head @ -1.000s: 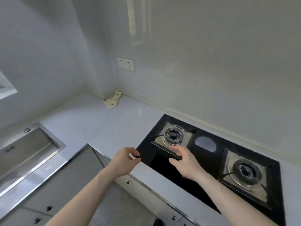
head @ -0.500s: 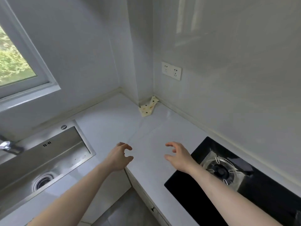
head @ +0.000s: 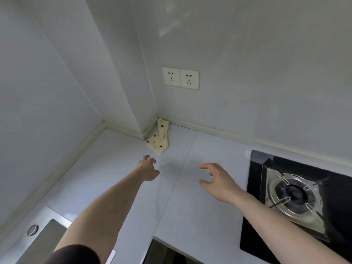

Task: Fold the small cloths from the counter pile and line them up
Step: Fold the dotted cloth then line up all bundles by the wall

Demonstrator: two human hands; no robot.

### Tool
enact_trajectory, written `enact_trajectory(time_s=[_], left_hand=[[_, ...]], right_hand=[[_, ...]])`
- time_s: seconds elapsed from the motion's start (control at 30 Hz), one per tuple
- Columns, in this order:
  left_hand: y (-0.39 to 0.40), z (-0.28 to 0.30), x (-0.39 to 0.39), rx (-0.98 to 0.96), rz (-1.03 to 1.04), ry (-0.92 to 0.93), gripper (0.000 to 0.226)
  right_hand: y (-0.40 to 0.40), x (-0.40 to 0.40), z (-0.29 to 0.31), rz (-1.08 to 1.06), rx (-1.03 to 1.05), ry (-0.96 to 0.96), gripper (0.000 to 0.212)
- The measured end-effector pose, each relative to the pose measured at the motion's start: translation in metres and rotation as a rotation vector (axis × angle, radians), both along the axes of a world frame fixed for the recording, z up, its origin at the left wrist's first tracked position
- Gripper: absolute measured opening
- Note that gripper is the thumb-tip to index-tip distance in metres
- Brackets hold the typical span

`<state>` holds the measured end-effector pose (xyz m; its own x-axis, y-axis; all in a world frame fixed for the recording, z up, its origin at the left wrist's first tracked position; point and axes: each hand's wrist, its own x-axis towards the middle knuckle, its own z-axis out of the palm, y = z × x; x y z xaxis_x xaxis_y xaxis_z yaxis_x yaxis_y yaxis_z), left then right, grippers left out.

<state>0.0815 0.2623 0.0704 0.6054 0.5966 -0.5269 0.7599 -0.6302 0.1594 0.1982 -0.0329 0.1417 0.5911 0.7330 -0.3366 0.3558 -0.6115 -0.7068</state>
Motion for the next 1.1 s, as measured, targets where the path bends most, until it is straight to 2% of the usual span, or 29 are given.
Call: enact_trajectory(time_s=[0.13, 0.27, 0.37, 0.43, 0.53, 0.63, 0.8, 0.97, 1.1], left_hand=[[0.030, -0.020, 0.029, -0.045, -0.085, 0.088, 0.072], [0.053, -0.033, 0.058, -0.114, -0.063, 0.031, 0.065], [0.069, -0.046, 0.071, -0.143, -0.014, -0.055, 0.061], [0.076, -0.053, 0.075, -0.094, -0.012, -0.093, 0.060], [0.082, -0.056, 0.078, 0.028, -0.077, -0.221, 0.041], [0.074, -0.040, 0.076, 0.016, -0.136, -0.414, 0.027], [0.025, 0.004, 0.051, -0.199, -0.087, -0.642, 0.013], [-0.025, 0.028, 0.014, -0.490, -0.013, -0.606, 0.015], [-0.053, 0.039, -0.014, -0.604, 0.052, -0.618, 0.012]], right_hand=[[0.019, -0.006, -0.003, -0.098, 0.013, -0.012, 0.046], [0.023, -0.014, -0.013, -0.189, 0.019, 0.003, 0.043], [0.022, -0.018, -0.021, -0.233, 0.001, 0.014, 0.041], [0.019, -0.021, -0.024, -0.259, -0.020, 0.023, 0.040], [0.017, -0.022, -0.025, -0.290, -0.034, 0.041, 0.038], [0.021, -0.022, -0.022, -0.331, -0.016, 0.086, 0.036], [0.031, -0.024, -0.023, -0.399, 0.043, 0.182, 0.034], [0.033, -0.037, -0.026, -0.431, 0.078, 0.288, 0.031], [0.031, -0.057, -0.033, -0.418, 0.101, 0.323, 0.039]])
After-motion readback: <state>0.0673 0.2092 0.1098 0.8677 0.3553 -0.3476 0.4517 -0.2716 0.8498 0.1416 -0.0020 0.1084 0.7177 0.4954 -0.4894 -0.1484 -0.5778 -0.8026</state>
